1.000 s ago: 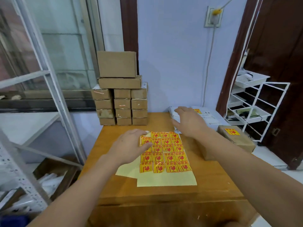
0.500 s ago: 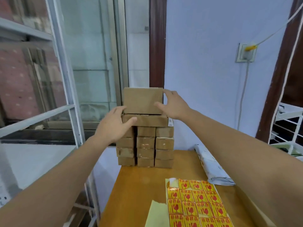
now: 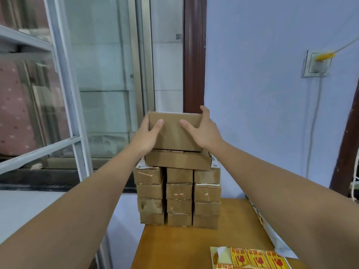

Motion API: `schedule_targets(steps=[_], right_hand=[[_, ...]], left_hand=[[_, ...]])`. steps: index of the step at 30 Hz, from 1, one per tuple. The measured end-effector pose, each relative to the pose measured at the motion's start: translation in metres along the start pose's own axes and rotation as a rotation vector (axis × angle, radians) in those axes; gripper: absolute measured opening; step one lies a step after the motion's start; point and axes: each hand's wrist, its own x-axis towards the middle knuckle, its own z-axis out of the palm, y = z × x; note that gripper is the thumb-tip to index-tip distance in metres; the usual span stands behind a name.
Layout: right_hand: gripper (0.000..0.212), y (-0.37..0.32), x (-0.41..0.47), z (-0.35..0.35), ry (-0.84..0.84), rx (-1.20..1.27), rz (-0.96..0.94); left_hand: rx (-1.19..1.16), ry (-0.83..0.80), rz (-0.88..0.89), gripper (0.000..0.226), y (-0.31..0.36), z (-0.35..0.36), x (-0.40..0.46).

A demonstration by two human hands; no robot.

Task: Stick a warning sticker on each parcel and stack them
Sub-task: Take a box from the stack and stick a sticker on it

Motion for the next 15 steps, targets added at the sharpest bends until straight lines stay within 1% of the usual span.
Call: schedule_targets(steps=[2,4,9,15], right_hand=[[0.088,0.004,0.003,0.002,0.031,-0.043,-0.018],[0.08,0.004,0.004,0.0,0.055,-0.048,-0.036],[0.072,-0.016,-0.011,-0.025,0.128,0.013,-0.131],[0.064,-0.041,-0.069,-0.074,0.177,0.037,-0.229]], left_hand=[[-0.006,-0.053,0.017,0.073,-0.002,0.003,0.002],[0.005,-0.051,0.042,0.071,0.002,0.004,0.001],[-0.02,0.054,0.164,0.067,0.032,0.001,-0.02],[-0.127,0.147,0.247,0.069,0.074,-0.002,-0.086]])
